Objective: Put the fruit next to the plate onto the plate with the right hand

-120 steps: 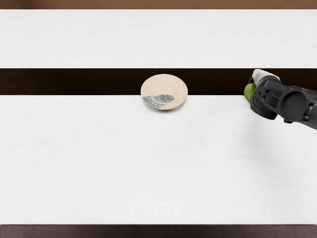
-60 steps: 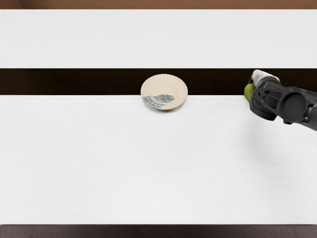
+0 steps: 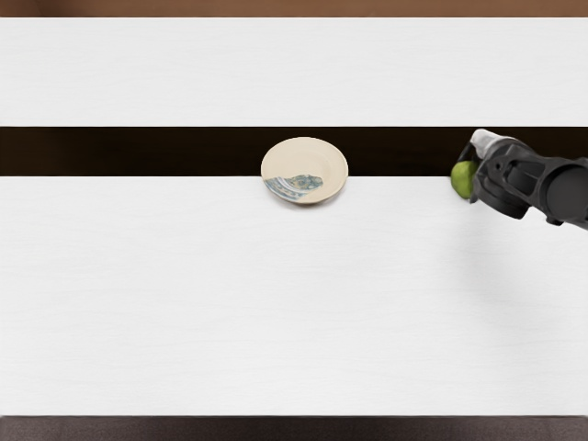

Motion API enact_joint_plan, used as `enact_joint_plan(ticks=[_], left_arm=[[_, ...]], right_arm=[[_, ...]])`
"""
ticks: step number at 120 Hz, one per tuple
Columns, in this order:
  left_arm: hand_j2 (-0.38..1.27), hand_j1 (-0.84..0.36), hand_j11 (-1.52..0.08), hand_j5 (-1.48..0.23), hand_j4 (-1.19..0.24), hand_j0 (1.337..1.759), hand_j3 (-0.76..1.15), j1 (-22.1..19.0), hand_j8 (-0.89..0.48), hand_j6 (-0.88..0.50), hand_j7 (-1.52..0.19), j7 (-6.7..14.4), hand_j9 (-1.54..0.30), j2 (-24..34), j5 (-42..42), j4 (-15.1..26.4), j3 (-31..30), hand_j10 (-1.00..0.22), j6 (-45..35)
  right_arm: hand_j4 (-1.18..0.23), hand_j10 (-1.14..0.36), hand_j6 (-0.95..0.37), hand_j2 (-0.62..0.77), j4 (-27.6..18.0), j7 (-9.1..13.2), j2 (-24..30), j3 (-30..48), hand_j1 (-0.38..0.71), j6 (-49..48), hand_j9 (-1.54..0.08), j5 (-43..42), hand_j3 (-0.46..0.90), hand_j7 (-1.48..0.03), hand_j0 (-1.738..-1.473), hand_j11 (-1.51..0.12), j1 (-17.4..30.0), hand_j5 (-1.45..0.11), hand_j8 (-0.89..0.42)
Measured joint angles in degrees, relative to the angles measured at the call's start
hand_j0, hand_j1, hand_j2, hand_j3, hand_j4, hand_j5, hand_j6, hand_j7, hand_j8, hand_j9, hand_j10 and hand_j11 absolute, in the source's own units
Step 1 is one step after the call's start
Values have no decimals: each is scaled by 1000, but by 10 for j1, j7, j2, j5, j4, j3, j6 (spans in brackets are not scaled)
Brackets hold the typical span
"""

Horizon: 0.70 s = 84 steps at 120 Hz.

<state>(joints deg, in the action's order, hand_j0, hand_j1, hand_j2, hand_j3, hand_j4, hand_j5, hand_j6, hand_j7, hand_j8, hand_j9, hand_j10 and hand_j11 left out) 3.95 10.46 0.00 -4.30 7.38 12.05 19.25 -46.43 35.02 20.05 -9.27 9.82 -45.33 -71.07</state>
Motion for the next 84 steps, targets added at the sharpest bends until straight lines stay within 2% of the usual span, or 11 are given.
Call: enact_joint_plan(ticks=[30,56,84], left_arm=[[3,332,-18,-18,-14,1658,0,0,-14,-14,-18,0,-18,0,0,0,0,-14,0],[3,332,-18,-18,-14,1658,0,0,-14,-14,-18,0,-18,0,0,0,0,-14,0],[3,332,-18,-18,-14,1658,0,0,-14,-14,-18,0,-18,0,0,0,-1,-14,0]], right_arm=[[-670,-688,-559,578,-60,0,51,33,262,-10,-881,2,0,-886,-1656,-880,-1,-884,-666],[-693,-716,-586,552,-84,-1,72,51,230,-18,-944,5,0,-937,-1656,-946,0,-951,-678],[-673,-744,-572,528,-101,-1,85,110,209,-54,-1009,7,0,-988,-1654,-1015,15,-1007,-662]])
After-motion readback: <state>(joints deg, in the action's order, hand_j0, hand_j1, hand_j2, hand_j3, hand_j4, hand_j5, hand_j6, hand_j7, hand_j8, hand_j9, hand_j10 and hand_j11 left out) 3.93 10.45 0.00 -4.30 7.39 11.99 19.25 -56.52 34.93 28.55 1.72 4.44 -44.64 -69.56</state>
